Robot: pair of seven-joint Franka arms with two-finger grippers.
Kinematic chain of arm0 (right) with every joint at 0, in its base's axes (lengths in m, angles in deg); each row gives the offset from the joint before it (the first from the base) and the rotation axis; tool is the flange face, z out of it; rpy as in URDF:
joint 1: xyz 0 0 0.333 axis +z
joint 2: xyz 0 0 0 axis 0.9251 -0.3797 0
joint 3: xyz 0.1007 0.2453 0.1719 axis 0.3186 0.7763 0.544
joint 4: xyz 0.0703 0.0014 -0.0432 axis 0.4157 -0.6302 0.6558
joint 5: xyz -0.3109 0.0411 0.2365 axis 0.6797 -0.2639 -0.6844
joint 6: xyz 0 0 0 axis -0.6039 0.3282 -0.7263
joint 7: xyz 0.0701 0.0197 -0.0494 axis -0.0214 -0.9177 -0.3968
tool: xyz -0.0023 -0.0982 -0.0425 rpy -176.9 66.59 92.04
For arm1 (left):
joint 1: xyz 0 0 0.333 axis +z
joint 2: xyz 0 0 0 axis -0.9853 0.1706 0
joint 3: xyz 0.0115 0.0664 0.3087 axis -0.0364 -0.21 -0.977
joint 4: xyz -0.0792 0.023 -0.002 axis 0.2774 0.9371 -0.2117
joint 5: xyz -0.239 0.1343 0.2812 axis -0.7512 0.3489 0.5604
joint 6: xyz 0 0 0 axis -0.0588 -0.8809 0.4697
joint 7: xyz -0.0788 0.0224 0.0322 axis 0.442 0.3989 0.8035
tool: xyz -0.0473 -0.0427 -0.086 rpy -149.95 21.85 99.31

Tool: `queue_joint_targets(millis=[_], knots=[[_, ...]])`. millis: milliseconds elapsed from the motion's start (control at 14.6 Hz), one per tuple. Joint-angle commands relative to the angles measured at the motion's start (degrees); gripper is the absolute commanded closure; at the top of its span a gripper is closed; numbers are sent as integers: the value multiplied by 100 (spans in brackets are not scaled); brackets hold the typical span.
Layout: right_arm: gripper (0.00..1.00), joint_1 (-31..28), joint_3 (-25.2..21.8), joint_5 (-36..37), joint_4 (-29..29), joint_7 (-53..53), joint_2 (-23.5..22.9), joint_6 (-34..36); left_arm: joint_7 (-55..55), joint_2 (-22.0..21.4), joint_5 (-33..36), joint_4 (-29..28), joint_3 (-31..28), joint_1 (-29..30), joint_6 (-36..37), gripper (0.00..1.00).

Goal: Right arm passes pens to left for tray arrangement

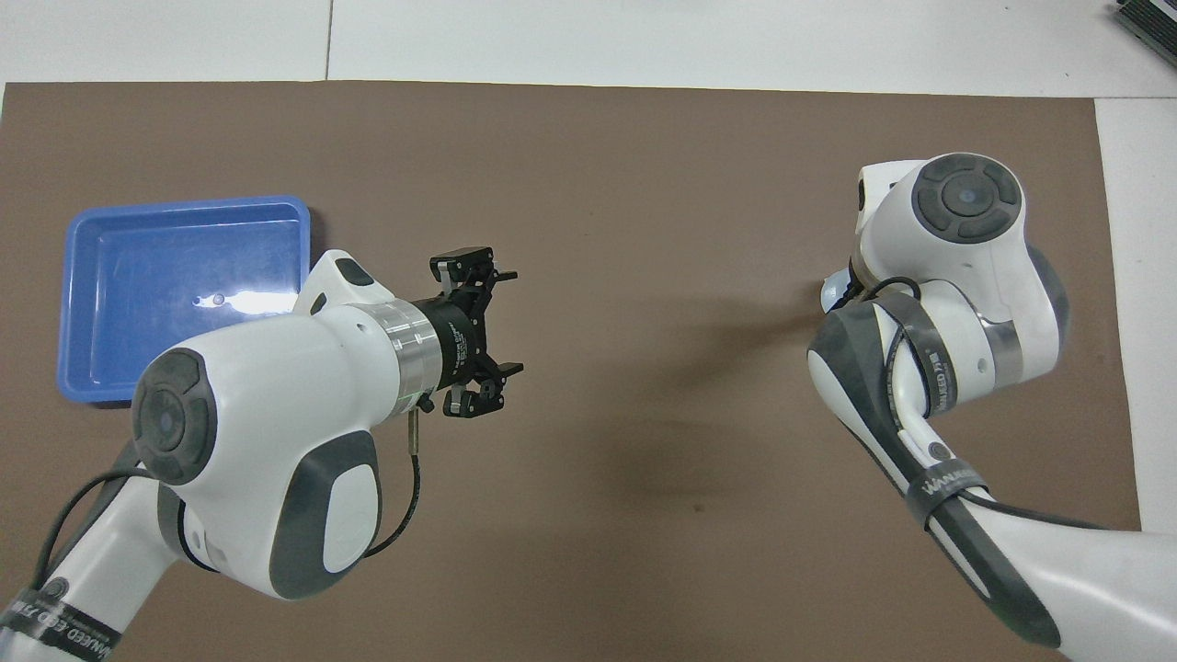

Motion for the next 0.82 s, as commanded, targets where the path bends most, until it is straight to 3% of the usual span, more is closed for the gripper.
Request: queue_joint_targets(millis=[0, 751], knots=[[66, -31, 17, 113, -104, -83, 20, -152, -9, -39, -135, -106, -26, -33, -138, 0], [87, -31, 17, 105, -95, -74, 11, -117, -18, -30, -135, -106, -26, -42, -138, 0]])
